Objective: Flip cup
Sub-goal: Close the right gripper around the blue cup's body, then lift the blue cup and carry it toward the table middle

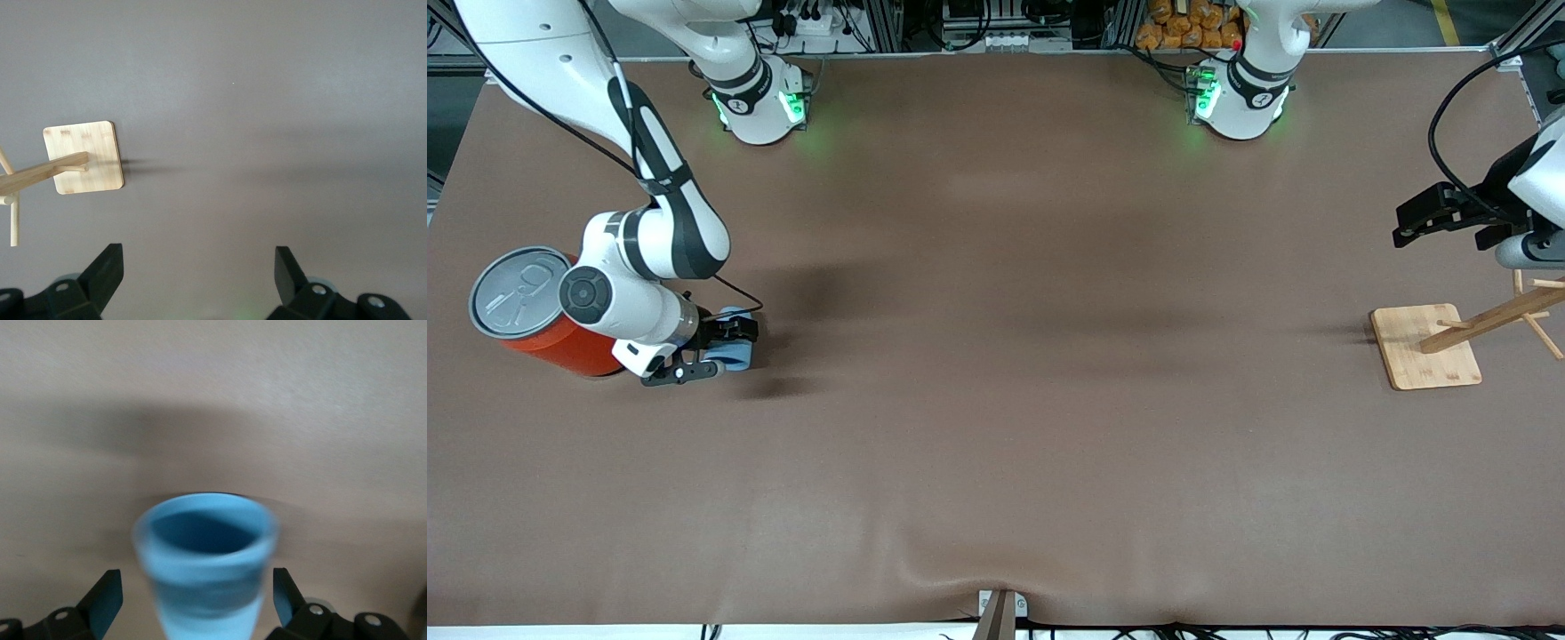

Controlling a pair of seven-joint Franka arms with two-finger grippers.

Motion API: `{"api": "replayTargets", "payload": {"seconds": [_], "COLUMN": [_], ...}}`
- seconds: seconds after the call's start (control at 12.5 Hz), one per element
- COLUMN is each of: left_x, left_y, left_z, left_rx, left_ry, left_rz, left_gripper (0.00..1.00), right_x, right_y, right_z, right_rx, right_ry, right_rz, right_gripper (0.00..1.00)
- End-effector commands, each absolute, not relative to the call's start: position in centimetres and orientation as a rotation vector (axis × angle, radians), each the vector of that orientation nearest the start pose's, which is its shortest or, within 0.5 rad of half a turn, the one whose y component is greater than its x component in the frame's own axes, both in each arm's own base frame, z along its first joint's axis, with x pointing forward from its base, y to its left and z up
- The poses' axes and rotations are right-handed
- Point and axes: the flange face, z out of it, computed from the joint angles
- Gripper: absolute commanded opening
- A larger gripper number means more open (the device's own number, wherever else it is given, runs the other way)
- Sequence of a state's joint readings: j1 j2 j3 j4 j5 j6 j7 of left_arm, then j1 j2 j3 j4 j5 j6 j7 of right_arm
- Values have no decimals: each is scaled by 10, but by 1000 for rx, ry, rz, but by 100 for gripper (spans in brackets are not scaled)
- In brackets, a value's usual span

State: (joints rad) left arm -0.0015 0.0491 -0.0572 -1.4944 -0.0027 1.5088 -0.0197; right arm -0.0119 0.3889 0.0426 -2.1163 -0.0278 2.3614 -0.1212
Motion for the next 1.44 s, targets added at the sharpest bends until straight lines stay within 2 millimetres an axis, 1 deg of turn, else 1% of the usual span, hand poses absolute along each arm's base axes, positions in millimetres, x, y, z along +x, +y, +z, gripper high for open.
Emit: {"api": "replayTargets", "payload": {"seconds": [0.0, 0.08, 0.16, 0.24, 0.32, 0.4, 0.48, 0.56, 0.64, 0.72, 0.8, 0.88, 0.96, 1.04, 1.12, 1.2, 1.28, 1.36], "left_x": [564, 564, 564, 564, 564, 566, 566, 566, 566, 565, 565, 566, 566, 565, 565, 566, 566, 566], "left_y": [-33, -33, -33, -32, -30, -28, -28, -28, -29, -29, -30, -32, -32, -31, -31, -31, -30, -31], "left_z": [629, 629, 628, 628, 628, 625, 625, 625, 625, 627, 628, 628, 629, 629, 628, 627, 627, 627], "left_rx": [-3156, -3156, -3156, -3156, -3157, -3157, -3156, -3156, -3156, -3157, -3155, -3155, -3156, -3157, -3157, -3157, -3157, -3157], "left_ry": [45, 45, 45, 42, 37, 35, 35, 35, 37, 37, 44, 49, 49, 52, 52, 54, 49, 52], "left_rz": [52, 52, 57, 54, 54, 61, 64, 64, 64, 59, 54, 52, 44, 47, 52, 54, 54, 56], "left_gripper": [100, 100, 100, 100, 100, 100, 100, 100, 100, 100, 100, 100, 100, 100, 100, 100, 100, 100], "right_x": [556, 556, 556, 557, 561, 568, 582, 597, 610, 617, 625, 639, 646, 635, 624, 616, 604, 591], "right_y": [4, 11, 15, 17, 22, 31, 49, 78, 118, 156, 195, 246, 293, 357, 401, 431, 460, 481], "right_z": [207, 207, 207, 208, 212, 222, 244, 276, 303, 319, 331, 344, 345, 348, 353, 353, 354, 348], "right_rx": [-3140, -3140, -3140, -3140, -3137, -3130, -3119, -3100, -3076, -3046, -3003, -2930, -2853, -2767, -2720, -2671, -2593, -2541], "right_ry": [-298, -303, -303, -310, -328, -346, -384, -453, -547, -641, -744, -872, -1022, -1203, -1299, -1404, -1589, -1697], "right_rz": [241, 240, 240, 235, 227, 252, 294, 326, 315, 251, 181, 86, 31, -31, -105, -219, -326, -356], "right_gripper": [68, 34, 12, 0, 0, 0, 0, 0, 0, 0, 0, 0, 0, 0, 0, 0, 0, 0]}}
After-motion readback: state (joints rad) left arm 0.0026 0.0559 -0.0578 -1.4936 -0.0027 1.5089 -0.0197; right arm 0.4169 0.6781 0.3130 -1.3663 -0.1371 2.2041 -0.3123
